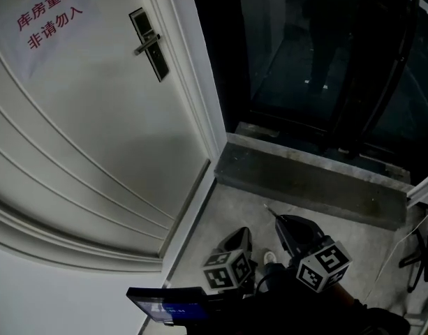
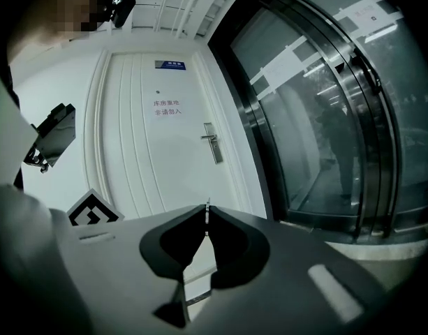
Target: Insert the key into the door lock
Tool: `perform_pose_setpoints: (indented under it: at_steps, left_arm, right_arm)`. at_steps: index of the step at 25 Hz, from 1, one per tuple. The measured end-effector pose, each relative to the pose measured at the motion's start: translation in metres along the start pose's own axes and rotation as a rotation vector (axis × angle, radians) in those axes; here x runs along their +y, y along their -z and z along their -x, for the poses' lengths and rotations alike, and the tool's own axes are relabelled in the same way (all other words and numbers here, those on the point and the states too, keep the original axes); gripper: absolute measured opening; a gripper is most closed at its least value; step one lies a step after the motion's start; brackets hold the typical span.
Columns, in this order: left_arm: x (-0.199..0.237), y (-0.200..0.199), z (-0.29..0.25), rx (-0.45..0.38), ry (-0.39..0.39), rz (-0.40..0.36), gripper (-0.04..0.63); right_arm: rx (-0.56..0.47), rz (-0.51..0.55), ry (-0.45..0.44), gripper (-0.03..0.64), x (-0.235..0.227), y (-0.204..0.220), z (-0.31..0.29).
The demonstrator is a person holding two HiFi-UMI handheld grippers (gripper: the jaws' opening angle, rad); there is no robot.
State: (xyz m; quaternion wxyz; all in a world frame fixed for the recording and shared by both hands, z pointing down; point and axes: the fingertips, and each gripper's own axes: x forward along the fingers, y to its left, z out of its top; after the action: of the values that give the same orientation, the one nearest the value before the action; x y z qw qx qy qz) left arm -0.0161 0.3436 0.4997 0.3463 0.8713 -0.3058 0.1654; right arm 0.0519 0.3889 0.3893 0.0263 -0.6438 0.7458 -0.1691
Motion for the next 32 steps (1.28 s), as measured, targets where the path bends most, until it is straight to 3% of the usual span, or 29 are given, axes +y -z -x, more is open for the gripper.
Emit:
perform_pose_setpoints:
  at_steps: [6, 16, 24, 32]
  left_arm:
    - [-0.011, -0.044, -0.041, -0.038, -0.02, -0.016, 0.0]
    - [-0.021, -0.073, -0.093, -0.057, -0.044, -0.011, 0.0]
    - [-0.005, -0.095, -0.114, -0.053, -0.068, -0.015, 0.0]
    - [0.031, -0.142, -0.145, -0.048, -0.06, -0.022, 0.0]
  right_arm:
    - [-0.01, 0.005, -0.032, 0.012, -0.043, -0.032, -0.03]
    - [-0.002, 0.011, -0.08, 0.012, -0.091, -0.049, -0.061]
    - [0.012, -0.002, -0.102, 0.012, -0.106, -0.053, -0.095]
    - [-0.002, 0.005, -0.101, 0.012, -0.116, -0.072, -0.162]
